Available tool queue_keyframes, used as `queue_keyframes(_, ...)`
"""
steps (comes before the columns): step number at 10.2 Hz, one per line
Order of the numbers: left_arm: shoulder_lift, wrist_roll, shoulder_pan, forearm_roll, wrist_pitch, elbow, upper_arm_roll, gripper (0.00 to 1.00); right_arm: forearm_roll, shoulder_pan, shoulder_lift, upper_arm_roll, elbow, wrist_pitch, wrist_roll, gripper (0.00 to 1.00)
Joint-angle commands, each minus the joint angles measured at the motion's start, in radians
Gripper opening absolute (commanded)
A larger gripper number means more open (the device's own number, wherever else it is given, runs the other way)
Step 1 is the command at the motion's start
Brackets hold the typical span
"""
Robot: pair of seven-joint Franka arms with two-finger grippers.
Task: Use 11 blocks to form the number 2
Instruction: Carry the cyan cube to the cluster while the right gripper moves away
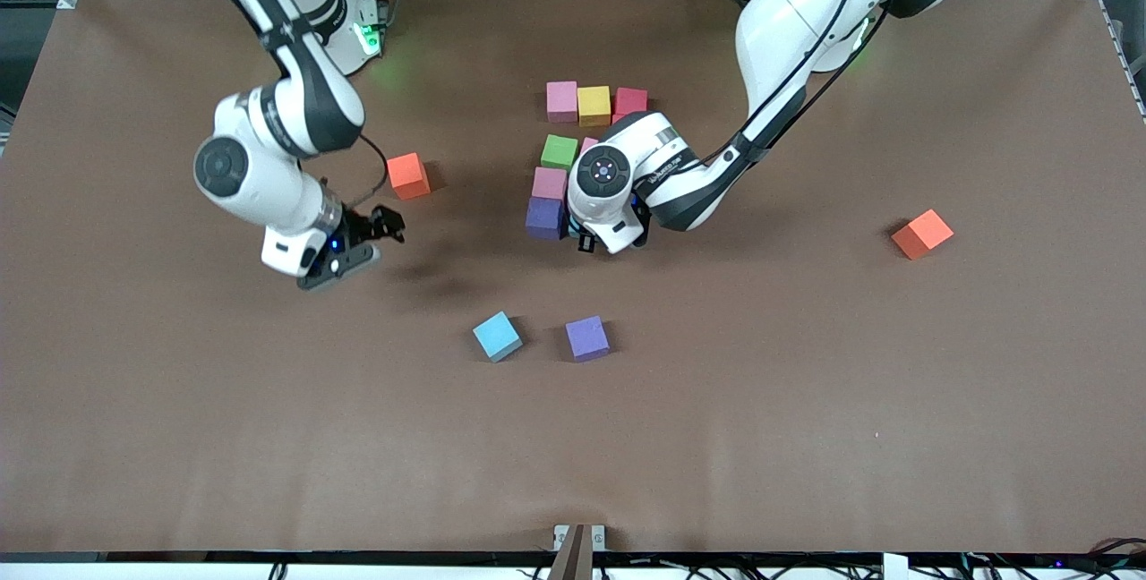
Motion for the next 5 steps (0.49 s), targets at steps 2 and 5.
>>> queue_keyframes(2, 0.016, -0.016, -0.023, -0.016, 0.011, 0.026, 0.012, 0.00, -0.017, -0.008, -0.088, 0.002, -0.143, 0.046, 0.024, 1.00)
queue_keyframes(5, 0.024, -0.023, -0.058, -0.019, 0.013, 0.046, 0.046, 0.00, -0.017, 0.035, -0.088, 0.047, -0.279, 0.225, 0.128, 1.00)
